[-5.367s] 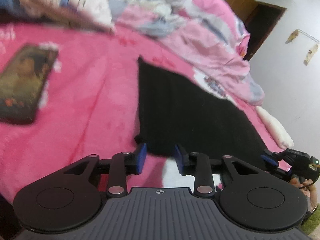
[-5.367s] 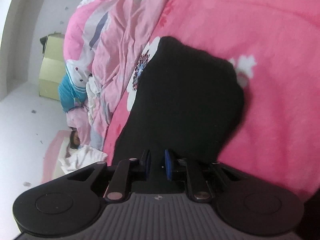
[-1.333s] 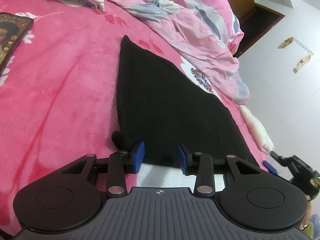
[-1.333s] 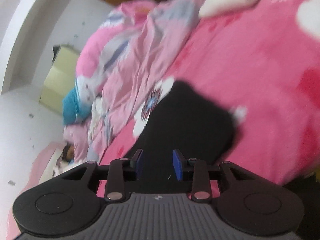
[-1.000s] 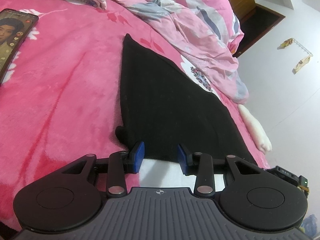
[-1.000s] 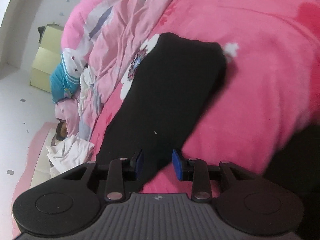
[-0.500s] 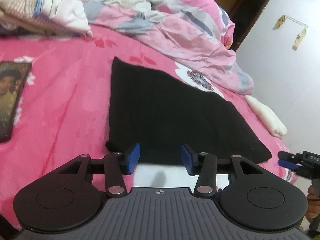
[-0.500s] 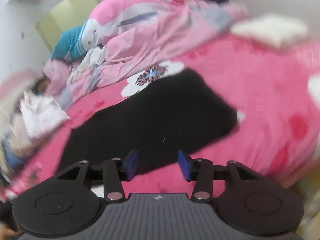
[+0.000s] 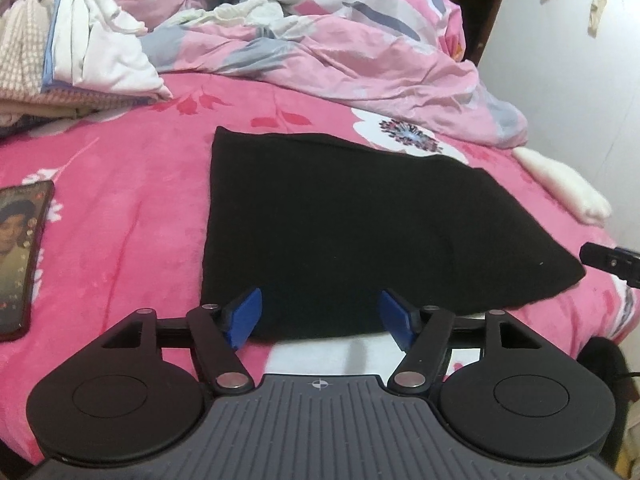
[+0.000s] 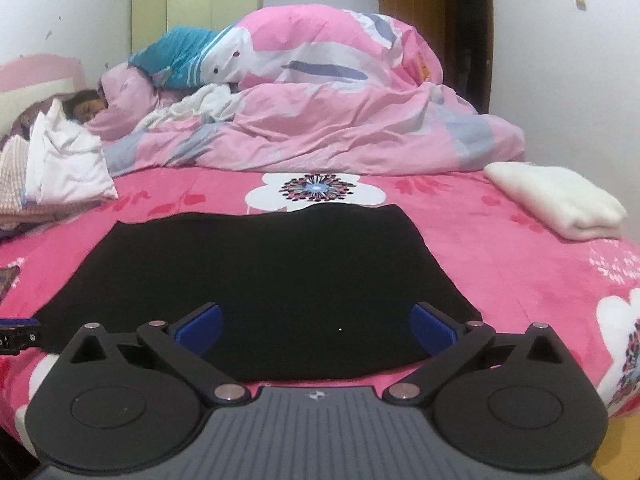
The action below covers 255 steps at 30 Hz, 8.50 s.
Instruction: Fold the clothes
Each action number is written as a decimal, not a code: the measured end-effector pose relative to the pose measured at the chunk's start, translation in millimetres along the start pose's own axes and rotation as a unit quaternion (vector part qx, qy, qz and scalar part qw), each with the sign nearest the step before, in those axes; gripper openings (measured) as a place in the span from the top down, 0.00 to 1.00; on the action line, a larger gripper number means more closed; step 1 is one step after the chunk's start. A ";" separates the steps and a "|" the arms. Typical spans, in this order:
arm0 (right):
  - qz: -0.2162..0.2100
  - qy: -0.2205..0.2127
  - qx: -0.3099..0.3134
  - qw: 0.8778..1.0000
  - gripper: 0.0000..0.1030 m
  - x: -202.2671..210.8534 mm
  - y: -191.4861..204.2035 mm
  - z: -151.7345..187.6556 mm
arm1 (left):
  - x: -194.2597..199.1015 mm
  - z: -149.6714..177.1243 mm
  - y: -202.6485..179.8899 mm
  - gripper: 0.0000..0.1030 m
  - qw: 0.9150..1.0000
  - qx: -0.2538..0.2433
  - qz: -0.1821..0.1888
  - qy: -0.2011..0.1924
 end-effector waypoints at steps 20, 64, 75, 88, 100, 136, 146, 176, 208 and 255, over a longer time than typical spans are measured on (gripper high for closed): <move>0.040 -0.026 0.083 0.995 0.00 -7.3 20.0 0.1 | -9.0 -0.2 -15.4 0.32 0.998 -0.046 -0.043 0.008; -0.039 -0.010 0.064 0.997 0.33 -46.3 38.1 11.8 | -40.3 5.2 -38.4 0.08 0.994 -0.028 -0.082 0.071; -0.033 -0.001 0.073 0.997 0.71 -48.4 37.1 30.7 | -44.4 6.0 -40.5 0.05 0.992 -0.034 -0.093 0.075; -0.023 0.004 0.072 0.997 0.73 -49.2 33.5 60.1 | -46.5 9.4 -43.4 0.03 0.990 -0.046 -0.104 0.079; -0.023 -0.013 0.086 0.996 0.72 -50.7 33.6 67.5 | -49.2 10.8 -47.3 0.01 0.988 -0.053 -0.117 0.084; -0.047 -0.004 0.081 0.996 0.71 -46.0 26.9 61.2 | -62.9 -1.4 -31.3 0.00 0.994 -0.050 -0.094 0.033; -0.020 -0.005 -0.008 1.000 0.71 -62.2 -28.9 27.7 | -62.9 -2.2 -29.2 0.00 0.995 -0.048 -0.086 0.031; -0.163 -0.077 0.147 0.973 0.58 -11.5 106.1 8.6 | 3.0 0.1 23.9 0.01 0.993 0.014 -0.116 0.004; -0.255 -0.068 0.349 0.899 0.58 -16.0 259.5 82.9 | 12.9 11.3 83.0 0.34 0.982 0.158 -0.104 -0.001; -0.304 -0.022 0.077 0.949 0.98 -38.6 203.1 7.6 | -79.3 -38.2 109.8 0.20 0.875 0.446 0.181 0.056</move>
Point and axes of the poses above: each gripper's, at about its wrist camera, not at the fingertips, and x roughly against the way its jaws point, y to its left, z to its underside, the point moved 6 cm from there along -x, roughly the way its jaws point, and after that the axes turned 2 degrees about -y, right-handed, at the moved point
